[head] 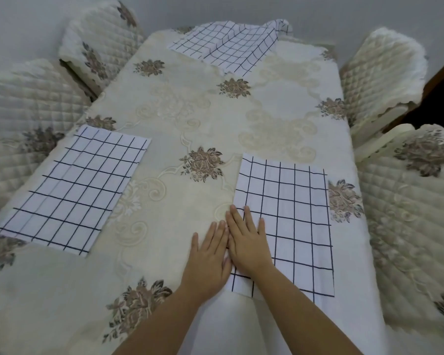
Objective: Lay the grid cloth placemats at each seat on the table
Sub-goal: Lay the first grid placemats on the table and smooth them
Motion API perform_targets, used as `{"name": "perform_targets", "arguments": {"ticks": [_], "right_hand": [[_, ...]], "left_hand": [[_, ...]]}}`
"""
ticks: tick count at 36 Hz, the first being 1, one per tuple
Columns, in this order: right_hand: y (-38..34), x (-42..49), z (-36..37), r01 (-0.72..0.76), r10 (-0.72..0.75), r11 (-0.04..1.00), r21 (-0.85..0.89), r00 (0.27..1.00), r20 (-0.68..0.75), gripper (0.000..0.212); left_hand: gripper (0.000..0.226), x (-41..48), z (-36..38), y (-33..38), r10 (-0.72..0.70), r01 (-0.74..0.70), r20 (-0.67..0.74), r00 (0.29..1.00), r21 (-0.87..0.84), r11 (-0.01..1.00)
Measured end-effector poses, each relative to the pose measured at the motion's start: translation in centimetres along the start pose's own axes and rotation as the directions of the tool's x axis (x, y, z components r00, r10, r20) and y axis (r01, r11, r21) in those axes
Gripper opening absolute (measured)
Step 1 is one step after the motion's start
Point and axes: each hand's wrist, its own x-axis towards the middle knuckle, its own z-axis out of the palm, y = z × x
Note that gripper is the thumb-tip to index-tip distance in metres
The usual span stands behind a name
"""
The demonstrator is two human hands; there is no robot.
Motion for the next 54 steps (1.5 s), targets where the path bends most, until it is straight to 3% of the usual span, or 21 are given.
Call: {"name": "perform_targets", "arguments": {"ticks": [7, 15, 20, 25, 31, 35, 41, 45, 50, 54], "right_hand": [[1.7, 2.5, 0.1, 0.029, -0.029, 0.999, 0.031, 1.000, -0.010, 0.051], [3.8, 6.0, -0.7, 0.023, -0.027, 0.998, 0.053, 0.997, 0.070, 0.087], [4.3, 7.9, -1.7, -0.016, 0.012, 0.997, 0.069, 0.999, 0.049, 0.082], [4.3, 10.0, -2.5, -0.058, 0.054, 0.996, 0.072, 0.997, 0.060, 0.060], [5.1, 13.0, -3.8, -0.105, 0.098, 0.994, 0.033, 0.982, 0.163, 0.056], [5.4, 13.6, -4.7, -0.137, 0.124, 0.989, 0.062, 0.975, 0.184, 0.056], [5.4, 10.9, -4.3, -0.167, 0.164, 0.980, 0.110, 0.986, 0.040, 0.056], [5.4, 8.9, -3.7, -0.183, 0.182, 0.972, 0.150, 0.983, 0.020, 0.055], [5.8, 6.9, -2.7, -0.190, 0.188, 0.971, 0.145, 0.982, 0.025, 0.063], [7.2, 5.5, -1.4, -0.184, 0.187, 0.973, 0.140, 0.982, -0.006, 0.078]], "left_hand": [[0.061, 0.3, 0.1, -0.1, 0.006, -0.006, -0.049, 0.999, -0.014, 1.000], [0.064, -0.2, 0.2, -0.1, 0.011, -0.011, -0.047, 0.999, 0.000, 1.000], [0.066, -1.1, 0.7, 0.2, -0.009, 0.010, -0.051, 0.999, 0.018, 1.000], [0.068, -1.1, 0.2, 0.3, -0.014, 0.014, -0.011, 1.000, 0.035, 0.999], [0.068, -1.1, 0.2, 0.4, -0.017, 0.018, -0.009, 1.000, 0.040, 0.999], [0.064, -1.1, 0.2, 0.4, -0.008, 0.006, -0.083, 0.997, -0.016, 1.000], [0.026, 2.7, -1.7, 1.0, -0.035, -0.020, -0.318, 0.947, -0.168, 0.986], [0.038, 7.3, -2.8, 1.7, -0.013, -0.004, -0.224, 0.974, -0.075, 0.997], [0.052, 10.8, -3.3, 4.1, -0.129, 0.121, 0.181, 0.975, 0.051, 0.991], [0.059, 10.1, -1.7, 3.6, -0.140, 0.122, 0.159, 0.977, 0.116, 0.986]]}}
